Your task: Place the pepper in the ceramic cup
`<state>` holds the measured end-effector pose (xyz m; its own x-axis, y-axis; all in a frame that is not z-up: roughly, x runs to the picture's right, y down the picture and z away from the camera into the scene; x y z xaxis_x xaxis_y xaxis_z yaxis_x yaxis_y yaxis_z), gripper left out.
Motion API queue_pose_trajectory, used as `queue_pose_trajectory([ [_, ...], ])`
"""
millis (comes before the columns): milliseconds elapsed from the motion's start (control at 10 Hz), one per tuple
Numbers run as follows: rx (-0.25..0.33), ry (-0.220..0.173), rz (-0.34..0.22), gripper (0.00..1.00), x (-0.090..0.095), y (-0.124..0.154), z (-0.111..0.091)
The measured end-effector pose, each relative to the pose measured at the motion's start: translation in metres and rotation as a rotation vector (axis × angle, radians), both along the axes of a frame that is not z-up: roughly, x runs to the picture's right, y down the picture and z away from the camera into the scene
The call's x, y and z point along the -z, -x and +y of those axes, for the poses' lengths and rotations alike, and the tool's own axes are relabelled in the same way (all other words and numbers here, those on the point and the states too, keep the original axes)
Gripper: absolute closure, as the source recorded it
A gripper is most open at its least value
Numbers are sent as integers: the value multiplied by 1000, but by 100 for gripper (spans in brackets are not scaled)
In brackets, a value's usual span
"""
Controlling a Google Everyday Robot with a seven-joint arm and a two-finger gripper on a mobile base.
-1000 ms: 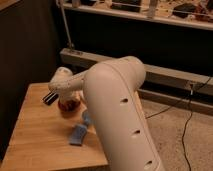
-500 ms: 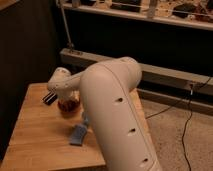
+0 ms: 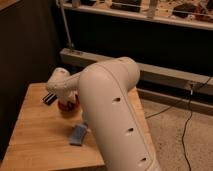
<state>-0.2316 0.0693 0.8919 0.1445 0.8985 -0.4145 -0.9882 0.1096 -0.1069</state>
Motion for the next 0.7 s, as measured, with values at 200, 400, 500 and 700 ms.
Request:
queue_pose_trajectory([
  [200,2,0,-2,91,1,2,-1],
  [400,15,2,-4,100,0,4,-1],
  [500,24,5,-6,100,0,7,0],
  [700,33,11,-3,100,-2,8,1],
])
